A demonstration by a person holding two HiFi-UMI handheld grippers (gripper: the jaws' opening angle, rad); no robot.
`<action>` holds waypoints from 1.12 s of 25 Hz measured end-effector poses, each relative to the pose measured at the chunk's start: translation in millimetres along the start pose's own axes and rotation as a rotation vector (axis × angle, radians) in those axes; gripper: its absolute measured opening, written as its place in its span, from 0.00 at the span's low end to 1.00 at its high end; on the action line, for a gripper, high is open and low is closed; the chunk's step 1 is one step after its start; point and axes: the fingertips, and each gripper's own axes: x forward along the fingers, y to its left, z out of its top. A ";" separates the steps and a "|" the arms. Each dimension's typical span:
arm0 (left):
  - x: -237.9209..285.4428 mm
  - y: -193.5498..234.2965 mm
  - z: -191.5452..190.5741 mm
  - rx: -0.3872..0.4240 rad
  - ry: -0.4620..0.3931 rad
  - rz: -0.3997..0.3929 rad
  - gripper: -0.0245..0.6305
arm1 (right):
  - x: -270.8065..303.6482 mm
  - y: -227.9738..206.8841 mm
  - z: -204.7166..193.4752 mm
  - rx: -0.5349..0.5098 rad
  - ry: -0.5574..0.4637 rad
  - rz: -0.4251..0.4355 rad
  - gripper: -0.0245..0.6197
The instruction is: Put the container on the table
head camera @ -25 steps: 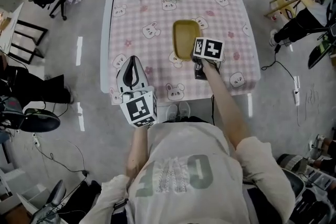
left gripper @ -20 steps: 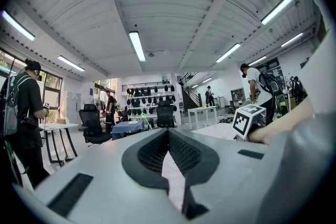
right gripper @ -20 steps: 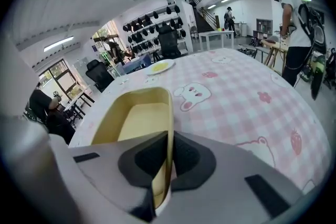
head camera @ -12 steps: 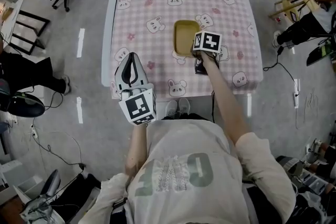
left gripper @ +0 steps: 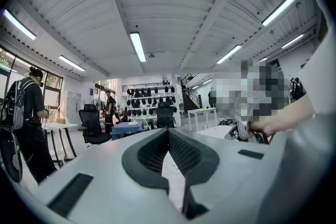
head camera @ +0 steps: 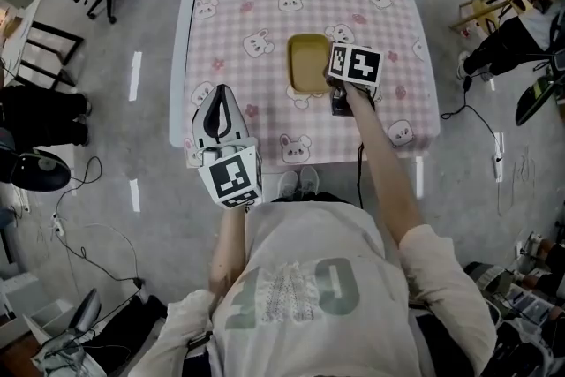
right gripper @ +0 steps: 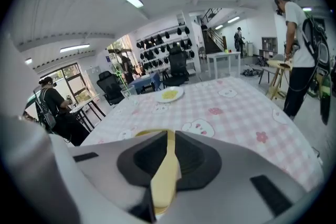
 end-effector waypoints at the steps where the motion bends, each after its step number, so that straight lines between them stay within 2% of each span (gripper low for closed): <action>1: -0.1 -1.9 2.3 0.001 -0.004 -0.004 0.08 | -11.1 3.5 10.1 -0.020 -0.041 0.008 0.10; 3: -0.8 -4.6 7.1 0.002 -0.013 -0.010 0.08 | -37.9 14.6 26.4 -0.055 -0.133 0.045 0.10; 6: -0.2 -6.0 13.7 0.001 -0.026 -0.015 0.08 | -88.8 35.2 42.3 -0.094 -0.324 0.122 0.09; 8: 1.3 -6.5 17.9 -0.003 -0.034 -0.019 0.08 | -122.1 45.1 42.4 -0.128 -0.435 0.151 0.09; 10: 2.0 -8.1 21.9 0.000 -0.045 -0.026 0.08 | -147.8 49.8 34.2 -0.158 -0.496 0.158 0.09; 13: 1.7 -11.0 24.9 0.014 -0.057 -0.038 0.08 | -170.1 48.9 13.6 -0.162 -0.522 0.141 0.09; 19: 3.5 -14.8 20.2 0.016 -0.050 -0.053 0.08 | -175.3 43.8 -30.0 -0.167 -0.488 0.114 0.08; 28: -1.0 -20.6 20.5 0.013 -0.048 -0.069 0.08 | -186.2 42.6 -21.4 -0.205 -0.524 0.088 0.08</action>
